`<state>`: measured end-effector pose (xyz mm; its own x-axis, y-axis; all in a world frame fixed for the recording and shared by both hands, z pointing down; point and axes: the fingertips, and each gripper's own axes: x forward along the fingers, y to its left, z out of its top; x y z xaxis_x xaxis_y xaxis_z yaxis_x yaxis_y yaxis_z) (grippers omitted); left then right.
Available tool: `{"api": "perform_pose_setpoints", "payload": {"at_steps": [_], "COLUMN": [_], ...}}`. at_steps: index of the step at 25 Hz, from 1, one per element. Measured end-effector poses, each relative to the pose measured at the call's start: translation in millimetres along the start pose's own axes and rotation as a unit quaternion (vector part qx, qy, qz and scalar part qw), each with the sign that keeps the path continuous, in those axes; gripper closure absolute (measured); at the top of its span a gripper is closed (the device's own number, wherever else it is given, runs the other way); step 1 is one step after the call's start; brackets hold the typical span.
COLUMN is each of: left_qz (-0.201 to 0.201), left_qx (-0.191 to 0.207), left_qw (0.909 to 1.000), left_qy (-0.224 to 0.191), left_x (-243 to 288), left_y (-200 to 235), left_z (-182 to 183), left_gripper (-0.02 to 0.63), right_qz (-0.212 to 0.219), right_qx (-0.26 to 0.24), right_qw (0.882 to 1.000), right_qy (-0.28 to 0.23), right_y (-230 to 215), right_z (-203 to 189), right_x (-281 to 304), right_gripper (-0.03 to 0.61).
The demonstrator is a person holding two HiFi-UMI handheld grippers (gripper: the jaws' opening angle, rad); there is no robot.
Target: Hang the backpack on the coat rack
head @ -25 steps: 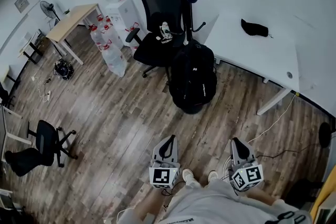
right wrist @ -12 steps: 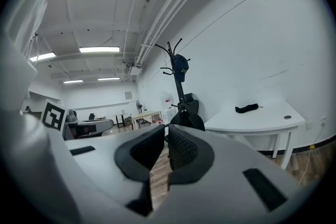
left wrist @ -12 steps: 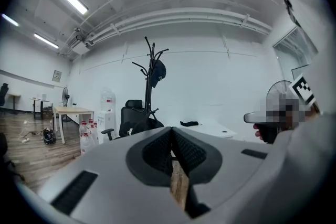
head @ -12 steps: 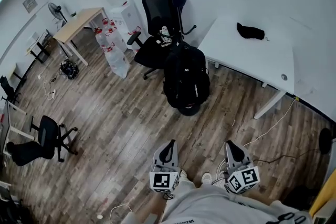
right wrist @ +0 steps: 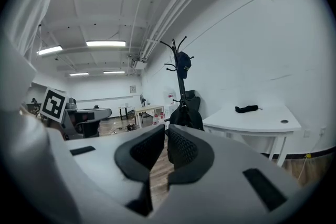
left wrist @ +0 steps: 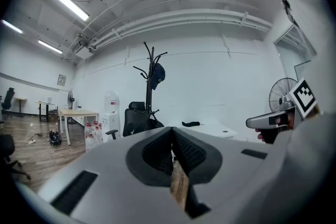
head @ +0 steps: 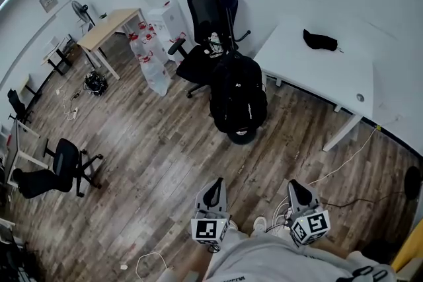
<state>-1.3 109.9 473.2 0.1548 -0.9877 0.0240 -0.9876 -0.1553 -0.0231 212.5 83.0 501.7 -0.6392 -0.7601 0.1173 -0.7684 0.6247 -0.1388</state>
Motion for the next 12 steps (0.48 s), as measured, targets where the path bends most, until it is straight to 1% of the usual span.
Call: {"api": "perform_pose_setpoints", "payload": {"at_steps": [4, 8, 12], "left_qz": [-0.002, -0.013, -0.017], "left_qx": [0.003, 0.013, 0.021], "left_qw": [1.0, 0.9997, 0.9996], "left_qy": [-0.002, -0.014, -0.002], "left_x": [-5, -11, -18], "left_y": [9, 21, 36], "left_z": [5, 13, 1], "left_gripper": [0.604, 0.604, 0.604], "right_qz": [-0.009, -0.018, -0.021], "right_qx": [0.019, 0.029, 0.031], "right_qw": [1.0, 0.999, 0.999], "right_qy": [0.002, -0.003, -0.006], "right_y": [7, 20, 37], "right_z": [4, 5, 4], "right_x": [1, 5, 14], "right_gripper": [0.546, 0.546, 0.554]}}
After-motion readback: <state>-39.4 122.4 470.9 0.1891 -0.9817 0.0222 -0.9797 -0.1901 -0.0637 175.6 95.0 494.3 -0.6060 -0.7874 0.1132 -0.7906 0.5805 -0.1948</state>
